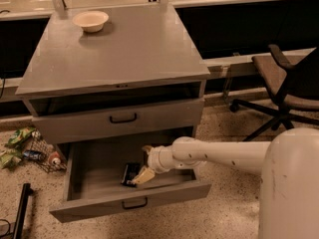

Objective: Place rxbar blueberry into middle drawer

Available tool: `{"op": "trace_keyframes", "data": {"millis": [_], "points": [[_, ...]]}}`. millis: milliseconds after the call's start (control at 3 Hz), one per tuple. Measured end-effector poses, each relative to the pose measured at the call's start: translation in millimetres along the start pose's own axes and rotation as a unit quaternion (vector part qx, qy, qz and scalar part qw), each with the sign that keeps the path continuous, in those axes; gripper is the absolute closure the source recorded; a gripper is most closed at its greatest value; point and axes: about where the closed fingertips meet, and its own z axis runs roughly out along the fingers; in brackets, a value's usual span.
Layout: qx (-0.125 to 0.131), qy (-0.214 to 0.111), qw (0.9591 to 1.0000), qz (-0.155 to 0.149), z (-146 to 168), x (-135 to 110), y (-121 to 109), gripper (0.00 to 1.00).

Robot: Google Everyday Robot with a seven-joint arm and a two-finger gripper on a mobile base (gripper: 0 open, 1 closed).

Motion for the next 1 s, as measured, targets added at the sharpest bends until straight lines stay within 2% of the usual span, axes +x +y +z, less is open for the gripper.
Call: {"op": "trace_keyframes", "data": {"millis": [333,667,1000], "points": [[0.005,-0.015,0.9997,0.018,-37,1,17,0.45],[0.038,-0.005,0.9977,0.056,-94,16,30,0.68],[0.037,-0.001,0.9979,0.054,-98,18,34,0.59]]}}
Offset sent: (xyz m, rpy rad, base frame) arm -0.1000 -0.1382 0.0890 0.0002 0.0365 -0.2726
